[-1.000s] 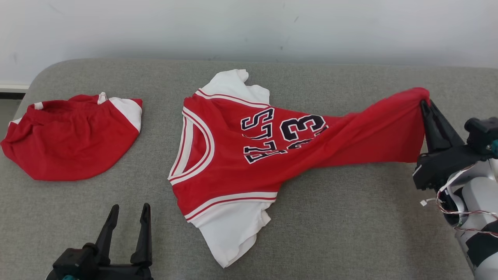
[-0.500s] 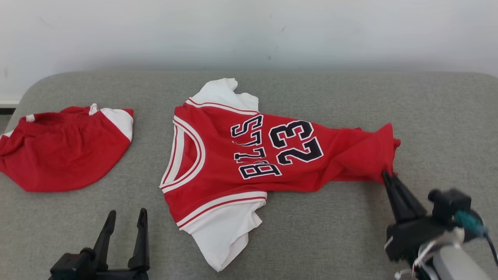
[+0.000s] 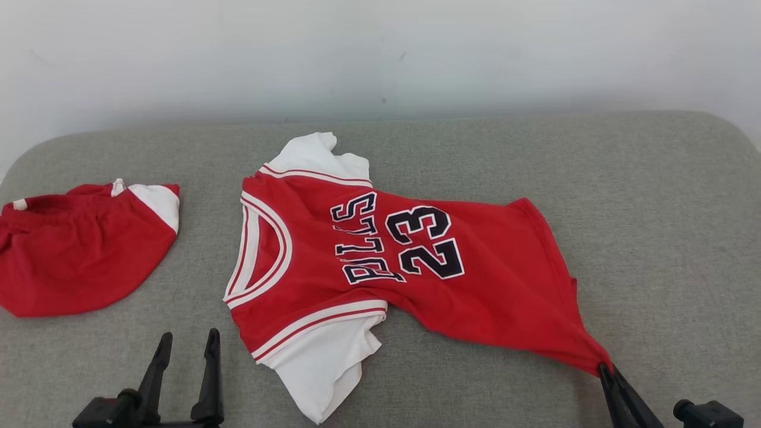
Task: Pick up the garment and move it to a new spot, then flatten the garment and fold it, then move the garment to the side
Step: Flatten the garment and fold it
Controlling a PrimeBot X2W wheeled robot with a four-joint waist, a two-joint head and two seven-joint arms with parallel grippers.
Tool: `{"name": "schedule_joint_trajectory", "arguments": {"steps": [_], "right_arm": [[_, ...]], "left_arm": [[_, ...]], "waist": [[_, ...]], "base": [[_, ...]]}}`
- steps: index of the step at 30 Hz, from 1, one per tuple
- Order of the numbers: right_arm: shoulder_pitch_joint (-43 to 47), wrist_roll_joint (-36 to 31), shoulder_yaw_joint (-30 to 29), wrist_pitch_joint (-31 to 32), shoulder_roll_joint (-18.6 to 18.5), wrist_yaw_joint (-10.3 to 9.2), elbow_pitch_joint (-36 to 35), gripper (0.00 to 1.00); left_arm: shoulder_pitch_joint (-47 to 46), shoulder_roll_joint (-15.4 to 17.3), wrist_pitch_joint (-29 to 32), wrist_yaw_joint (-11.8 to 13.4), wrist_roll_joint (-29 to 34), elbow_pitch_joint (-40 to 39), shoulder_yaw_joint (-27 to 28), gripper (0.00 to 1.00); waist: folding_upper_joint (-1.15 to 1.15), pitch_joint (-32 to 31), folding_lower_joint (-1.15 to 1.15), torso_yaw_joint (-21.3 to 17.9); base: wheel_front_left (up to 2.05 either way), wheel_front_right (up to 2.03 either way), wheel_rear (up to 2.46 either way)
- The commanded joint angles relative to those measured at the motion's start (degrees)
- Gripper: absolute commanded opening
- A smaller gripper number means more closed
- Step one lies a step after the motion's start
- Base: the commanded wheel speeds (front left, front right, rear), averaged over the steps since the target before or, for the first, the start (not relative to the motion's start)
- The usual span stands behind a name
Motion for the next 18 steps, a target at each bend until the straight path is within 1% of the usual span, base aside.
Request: {"name": "schedule_joint_trajectory", "arguments": {"steps": [1,7,10,13,15,18], "right_arm": [[0.7,-0.2,-0.7,-0.1,0.6,-0.15,-1.0,1.00],[1.0,-2.2,-2.7,-0.1,2.0,-0.15,-4.7,1.00],[0.7,-4.7,-4.1,-0.1,3.3,-0.15,-7.7,1.00],[0.6,-7.0,-4.8,-0.1,4.4,-0.15,-9.1,1.00],[0.6,-7.5,-5.1,-0.1,5.0,-0.15,-9.5,1.00],[0.6,-9.4,-5.9,-0.1,7.0,-0.15,-10.5,1.00]], "left_arm": [[0.7,0.2,0.0,0.1,-0.1,0.1,0.3,1.00],[1.5,0.5,0.0,0.1,0.0,0.1,0.8,1.00],[2.0,0.4,0.0,0.1,0.4,-0.6,1.5,1.00],[2.5,0.2,0.0,0.1,0.9,-1.0,1.9,1.00],[2.6,0.1,0.0,0.1,1.0,-1.1,2.1,1.00],[2.6,-0.2,0.0,0.1,1.7,-1.7,3.0,1.00]], "waist": [[0.00,-0.4,0.00,-0.5],[0.00,-1.6,0.00,-1.1],[0.00,-2.4,0.00,-1.3],[0.00,-3.2,0.00,-1.3],[0.00,-3.3,0.00,-1.3],[0.00,-3.9,0.00,-1.0]], "base": [[0.00,0.00,0.00],[0.00,0.00,0.00],[0.00,0.00,0.00],[0.00,0.00,0.00],[0.00,0.00,0.00],[0.00,0.00,0.00]]}}
